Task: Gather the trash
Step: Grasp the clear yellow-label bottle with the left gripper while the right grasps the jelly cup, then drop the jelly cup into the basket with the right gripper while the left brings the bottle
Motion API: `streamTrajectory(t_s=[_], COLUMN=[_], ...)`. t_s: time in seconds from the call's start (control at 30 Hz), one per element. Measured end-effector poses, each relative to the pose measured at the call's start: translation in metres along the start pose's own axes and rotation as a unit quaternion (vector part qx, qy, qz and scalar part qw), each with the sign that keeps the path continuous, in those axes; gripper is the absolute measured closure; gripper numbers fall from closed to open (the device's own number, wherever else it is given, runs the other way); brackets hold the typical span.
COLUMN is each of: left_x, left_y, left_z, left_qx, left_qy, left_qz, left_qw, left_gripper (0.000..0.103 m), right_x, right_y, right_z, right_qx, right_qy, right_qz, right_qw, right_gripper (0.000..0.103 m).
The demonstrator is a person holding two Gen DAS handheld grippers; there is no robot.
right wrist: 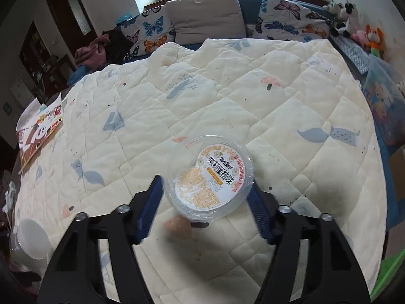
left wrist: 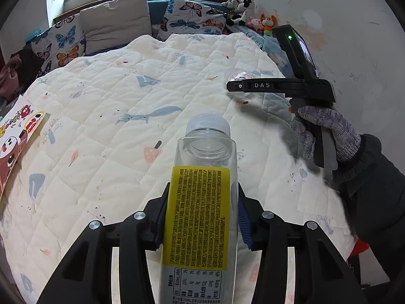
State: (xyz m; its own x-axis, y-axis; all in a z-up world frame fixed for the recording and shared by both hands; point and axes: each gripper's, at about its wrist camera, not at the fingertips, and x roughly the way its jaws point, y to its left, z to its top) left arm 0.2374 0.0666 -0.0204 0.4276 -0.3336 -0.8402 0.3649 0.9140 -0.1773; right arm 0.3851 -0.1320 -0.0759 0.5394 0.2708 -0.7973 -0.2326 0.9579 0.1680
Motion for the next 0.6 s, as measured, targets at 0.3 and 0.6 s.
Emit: streamTrajectory(t_s=[0.3, 0.6], left_x=[-0.005, -0.011], left_y=[-0.017, -0.059], left_z=[-0.003, -0.014], left_qx=[0.006, 0.022], left_qy=[-0.008, -0.011], left_qz=[-0.015, -0.031], left_qw=[0.9998, 0.9992], left_gripper=[0.058, 0.058], right_x=[-0.045, -0.108], right_y=[0.0, -0.013], right_z=[-0.028, -0.08], right_qx=[-0.002, 0.014], right_qy=[-0.014, -0.026], right_qz=[0.005, 0.001], right_qw=[1.0, 1.0], right_gripper=[0.038, 0.038])
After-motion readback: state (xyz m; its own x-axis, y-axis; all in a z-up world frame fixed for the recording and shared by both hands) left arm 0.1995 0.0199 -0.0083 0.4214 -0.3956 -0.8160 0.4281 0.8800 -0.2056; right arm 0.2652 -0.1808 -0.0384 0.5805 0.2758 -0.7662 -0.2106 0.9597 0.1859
